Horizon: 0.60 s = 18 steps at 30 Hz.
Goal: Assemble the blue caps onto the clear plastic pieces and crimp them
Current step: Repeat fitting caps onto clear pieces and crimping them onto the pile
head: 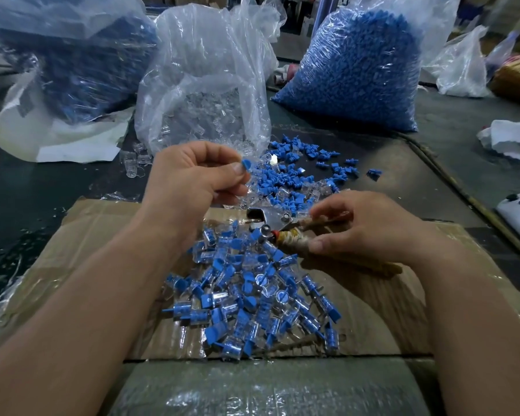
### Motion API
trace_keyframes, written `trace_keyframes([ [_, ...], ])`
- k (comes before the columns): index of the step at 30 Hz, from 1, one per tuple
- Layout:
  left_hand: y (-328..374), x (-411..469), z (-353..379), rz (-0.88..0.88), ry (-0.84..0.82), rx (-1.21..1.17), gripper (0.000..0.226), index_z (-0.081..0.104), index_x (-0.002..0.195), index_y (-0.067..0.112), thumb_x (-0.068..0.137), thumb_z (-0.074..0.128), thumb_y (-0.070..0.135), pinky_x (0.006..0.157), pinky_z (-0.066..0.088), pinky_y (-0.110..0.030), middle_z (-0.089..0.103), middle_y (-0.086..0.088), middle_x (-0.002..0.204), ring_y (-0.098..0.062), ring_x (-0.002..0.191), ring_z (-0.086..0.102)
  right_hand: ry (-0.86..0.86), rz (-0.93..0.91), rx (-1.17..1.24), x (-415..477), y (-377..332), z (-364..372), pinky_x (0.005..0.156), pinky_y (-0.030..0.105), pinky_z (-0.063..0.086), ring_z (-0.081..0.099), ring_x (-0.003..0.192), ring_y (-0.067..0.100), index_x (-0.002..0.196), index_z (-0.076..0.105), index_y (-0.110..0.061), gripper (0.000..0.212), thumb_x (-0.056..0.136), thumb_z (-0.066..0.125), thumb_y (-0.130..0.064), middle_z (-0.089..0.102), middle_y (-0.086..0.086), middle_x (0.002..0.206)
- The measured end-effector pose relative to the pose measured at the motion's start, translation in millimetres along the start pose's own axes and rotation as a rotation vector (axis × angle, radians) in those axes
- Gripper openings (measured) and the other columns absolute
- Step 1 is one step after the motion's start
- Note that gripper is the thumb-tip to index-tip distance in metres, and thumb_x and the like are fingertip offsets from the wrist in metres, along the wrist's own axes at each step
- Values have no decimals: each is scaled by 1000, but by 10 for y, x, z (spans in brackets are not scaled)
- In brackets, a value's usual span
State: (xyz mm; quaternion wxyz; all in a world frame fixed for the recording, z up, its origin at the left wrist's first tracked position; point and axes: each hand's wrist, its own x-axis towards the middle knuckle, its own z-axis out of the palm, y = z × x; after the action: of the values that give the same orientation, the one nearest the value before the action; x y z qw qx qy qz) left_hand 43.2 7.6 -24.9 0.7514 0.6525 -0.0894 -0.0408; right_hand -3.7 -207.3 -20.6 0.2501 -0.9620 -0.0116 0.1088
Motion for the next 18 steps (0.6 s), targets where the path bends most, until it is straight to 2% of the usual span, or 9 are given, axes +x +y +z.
trace_keyframes([
  [2, 1, 2, 4, 2, 4, 2, 14, 61, 74, 9, 78, 61, -5, 48, 50, -18, 68, -2, 59, -10, 51, 63, -56, 12, -9, -4, 6, 8, 65, 12, 28, 40, 85, -12, 112, 50, -47, 86, 30, 64, -69, 41, -33, 94],
  [4, -5, 2, 3, 3, 6, 9, 14, 61, 74, 9, 78, 61, -5, 48, 51, -18, 68, -2, 59, -10, 51, 63, -61, -6, -87, 0, -12, 25, 68, 13, 29, 39, 88, -9, 120, 46, -45, 88, 39, 74, -62, 38, -32, 96],
  [7, -16, 1, 4, 4, 0, 14, 14, 61, 74, 9, 78, 61, -5, 49, 51, -18, 68, -2, 59, -10, 52, 63, 24, -38, -149, 5, -61, 53, 70, 20, 34, 42, 89, -1, 108, 51, -45, 61, 55, 79, -50, 42, -25, 97],
  [10, -27, 0, 7, 5, -9, 23, 15, 61, 75, 9, 78, 61, -5, 49, 51, -18, 68, -2, 60, -11, 53, 64, 74, -55, -203, 11, -132, 94, 68, 24, 40, 45, 84, 2, 95, 52, -37, 36, 65, 70, -42, 49, -16, 94],
  [13, -31, 3, 9, 7, -16, 26, 15, 60, 75, 9, 79, 61, -5, 49, 50, -18, 68, -2, 60, -11, 53, 64, 123, -77, -346, 43, -174, 142, 66, 27, 39, 44, 82, 7, 95, 52, -31, 22, 76, 62, -31, 49, -10, 92],
  [15, -32, 7, 7, 10, -16, 21, 14, 60, 75, 9, 79, 60, -5, 49, 51, -18, 68, -2, 60, -11, 53, 64, 189, -79, -360, 66, -167, 161, 61, 24, 35, 43, 81, 8, 93, 50, -30, 17, 80, 59, -24, 48, -10, 91],
  [18, -29, 8, 16, 16, -17, 2, 14, 60, 75, 8, 79, 60, -5, 50, 52, -18, 68, -2, 60, -11, 54, 64, 394, -69, -377, 85, -123, 162, 54, 20, 26, 41, 79, 10, 90, 48, -29, 14, 81, 57, -22, 47, -8, 89],
])
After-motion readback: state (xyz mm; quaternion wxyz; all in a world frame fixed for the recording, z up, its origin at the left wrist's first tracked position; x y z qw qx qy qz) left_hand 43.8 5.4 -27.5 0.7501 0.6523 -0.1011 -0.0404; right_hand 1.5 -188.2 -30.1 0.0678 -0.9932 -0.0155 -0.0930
